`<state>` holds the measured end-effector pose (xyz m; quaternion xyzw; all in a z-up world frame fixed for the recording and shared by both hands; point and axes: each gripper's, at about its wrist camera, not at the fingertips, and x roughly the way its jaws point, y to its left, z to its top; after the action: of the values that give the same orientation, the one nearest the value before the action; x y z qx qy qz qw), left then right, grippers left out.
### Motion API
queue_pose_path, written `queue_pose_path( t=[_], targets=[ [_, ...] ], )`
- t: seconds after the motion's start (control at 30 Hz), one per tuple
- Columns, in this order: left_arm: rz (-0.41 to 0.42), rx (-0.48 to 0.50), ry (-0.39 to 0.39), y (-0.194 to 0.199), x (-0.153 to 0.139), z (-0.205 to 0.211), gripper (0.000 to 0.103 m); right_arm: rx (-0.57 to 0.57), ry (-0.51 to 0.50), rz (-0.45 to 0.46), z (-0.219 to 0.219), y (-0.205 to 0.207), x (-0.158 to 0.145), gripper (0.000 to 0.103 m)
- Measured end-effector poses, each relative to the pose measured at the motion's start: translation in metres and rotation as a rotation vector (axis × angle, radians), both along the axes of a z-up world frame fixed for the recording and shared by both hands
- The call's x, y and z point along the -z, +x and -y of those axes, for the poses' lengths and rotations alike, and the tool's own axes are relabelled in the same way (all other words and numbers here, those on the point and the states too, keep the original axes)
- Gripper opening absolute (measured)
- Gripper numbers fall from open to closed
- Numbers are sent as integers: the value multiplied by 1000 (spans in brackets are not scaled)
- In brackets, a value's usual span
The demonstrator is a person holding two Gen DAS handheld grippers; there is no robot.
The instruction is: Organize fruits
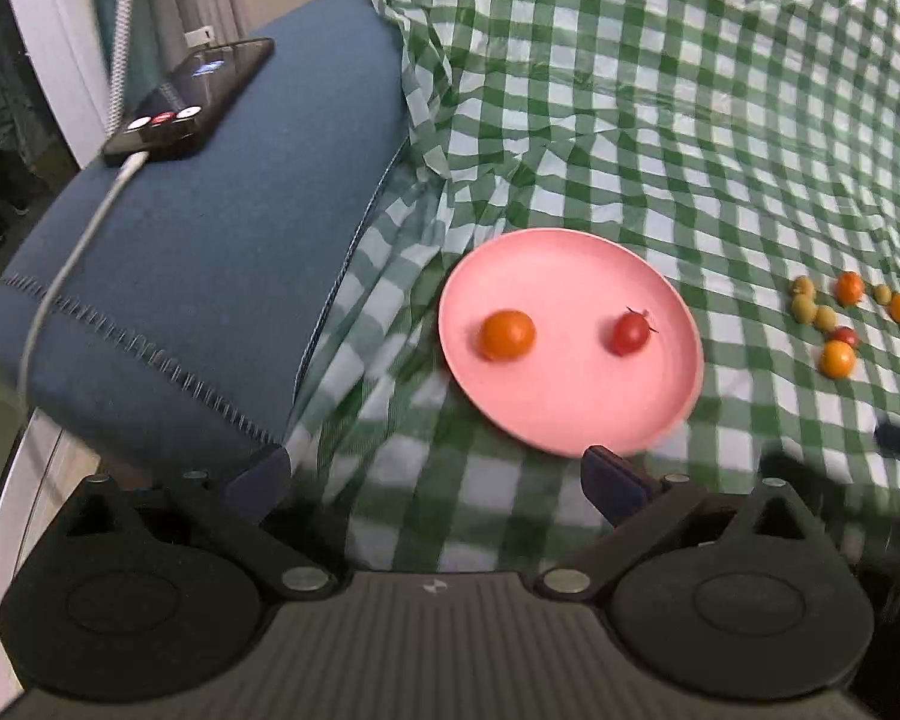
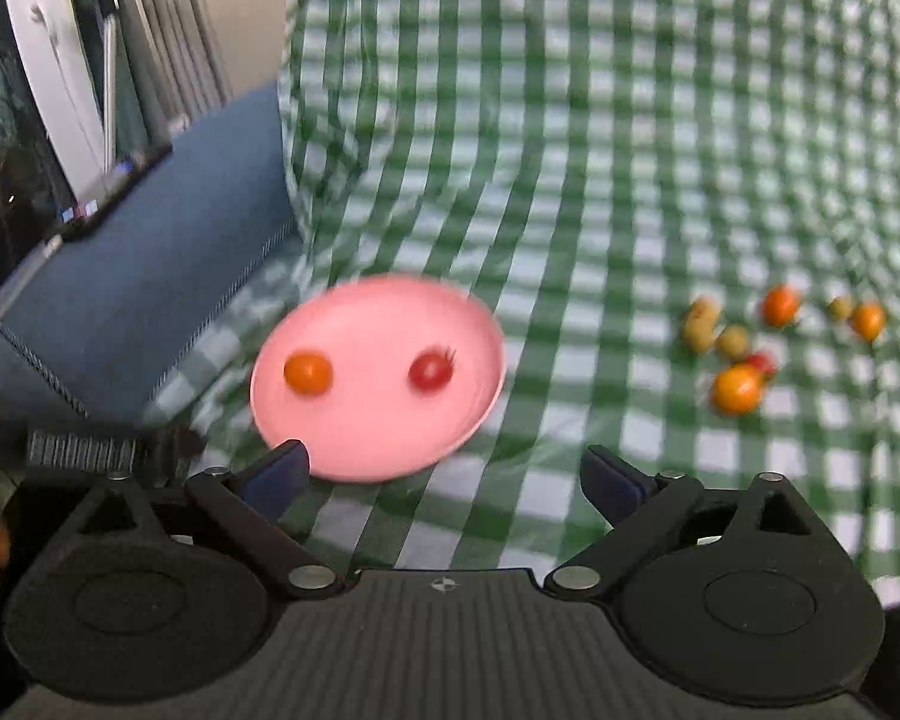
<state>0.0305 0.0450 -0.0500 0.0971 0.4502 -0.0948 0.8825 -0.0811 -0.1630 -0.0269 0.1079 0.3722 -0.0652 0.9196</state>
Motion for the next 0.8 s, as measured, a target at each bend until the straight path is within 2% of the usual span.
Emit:
queue_pose_path(
  t=[0.23, 0.37, 0.5, 0.8],
  targets=[
    [115, 25, -3, -43, -29, -1, 103, -14, -63, 119, -6, -62, -38, 98],
    [166, 21, -21, -62, -44, -5, 103, 7, -74, 157, -19, -45, -54, 98],
    [198, 23, -28, -77, -54, -8, 103, 14, -75, 184, -26, -63, -64, 99],
    [251, 32, -34, -99, -67, -13, 103, 17, -89, 224, -43, -75, -72, 99]
  ],
)
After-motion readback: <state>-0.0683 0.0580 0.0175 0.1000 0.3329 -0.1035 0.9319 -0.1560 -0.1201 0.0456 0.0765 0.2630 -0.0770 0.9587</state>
